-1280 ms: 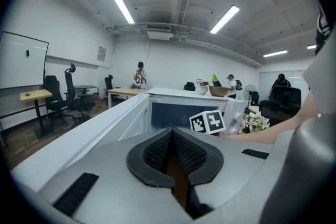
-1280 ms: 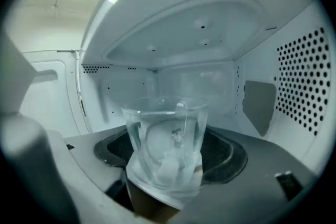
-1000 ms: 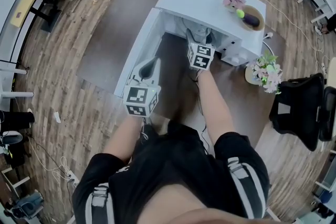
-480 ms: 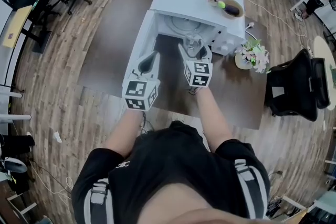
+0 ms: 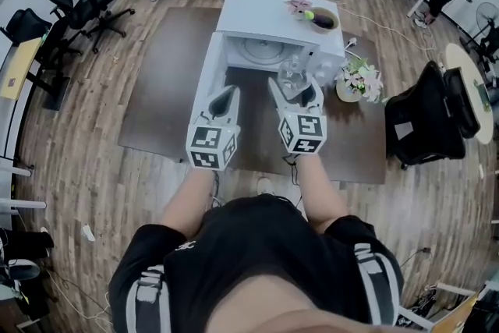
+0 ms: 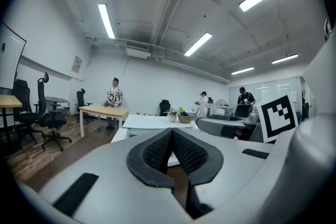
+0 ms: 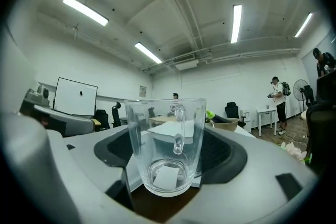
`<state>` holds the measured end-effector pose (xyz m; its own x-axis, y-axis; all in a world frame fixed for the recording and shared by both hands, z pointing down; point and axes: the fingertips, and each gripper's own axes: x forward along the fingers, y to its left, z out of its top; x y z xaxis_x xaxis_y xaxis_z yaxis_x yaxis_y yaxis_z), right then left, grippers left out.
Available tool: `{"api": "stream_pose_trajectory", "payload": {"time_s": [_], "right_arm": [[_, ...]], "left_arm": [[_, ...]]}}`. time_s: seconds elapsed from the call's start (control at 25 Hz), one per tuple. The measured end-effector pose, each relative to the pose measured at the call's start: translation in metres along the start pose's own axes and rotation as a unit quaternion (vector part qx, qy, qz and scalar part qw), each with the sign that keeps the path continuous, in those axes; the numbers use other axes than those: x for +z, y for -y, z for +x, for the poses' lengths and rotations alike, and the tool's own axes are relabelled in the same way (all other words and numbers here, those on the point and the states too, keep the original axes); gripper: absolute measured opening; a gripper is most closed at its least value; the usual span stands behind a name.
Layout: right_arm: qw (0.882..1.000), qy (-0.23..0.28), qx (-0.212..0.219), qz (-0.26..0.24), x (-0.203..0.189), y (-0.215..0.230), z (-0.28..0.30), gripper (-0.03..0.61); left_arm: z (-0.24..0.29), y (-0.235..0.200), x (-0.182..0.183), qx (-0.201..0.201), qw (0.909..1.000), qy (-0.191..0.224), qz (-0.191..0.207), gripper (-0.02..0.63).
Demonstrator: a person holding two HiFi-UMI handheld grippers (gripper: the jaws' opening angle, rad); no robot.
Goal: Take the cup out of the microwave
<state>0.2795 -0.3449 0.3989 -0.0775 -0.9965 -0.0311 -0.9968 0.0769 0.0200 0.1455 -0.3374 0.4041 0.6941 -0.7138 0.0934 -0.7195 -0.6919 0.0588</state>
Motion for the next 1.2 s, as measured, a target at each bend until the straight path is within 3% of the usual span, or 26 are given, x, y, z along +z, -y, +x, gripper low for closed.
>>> {"api": "stream_pose_trajectory", "payload": {"time_s": [0.2,0.44,1.2], "right_arm": [[1.0,0.006,-0.015,-0.023,0.019,-0.01,-0.013,0.373],[1.0,0.01,-0.012,-0.009,0.024,-0.015,-0.019,0.373],[1.0,0.0,-0.02,0.001,0.012,-0.002,-0.016,0.373]], "left_arm": [[-0.002,0.003,0.009,-0.014,0.9998,0.009,0.005,0.002],[-0.003,0.007,0.014,-0.026,0.9995,0.015,0.007,0.002],[0.009,0.01,0.011,-0.031,0.9994,0.01,0.012,0.002]]}}
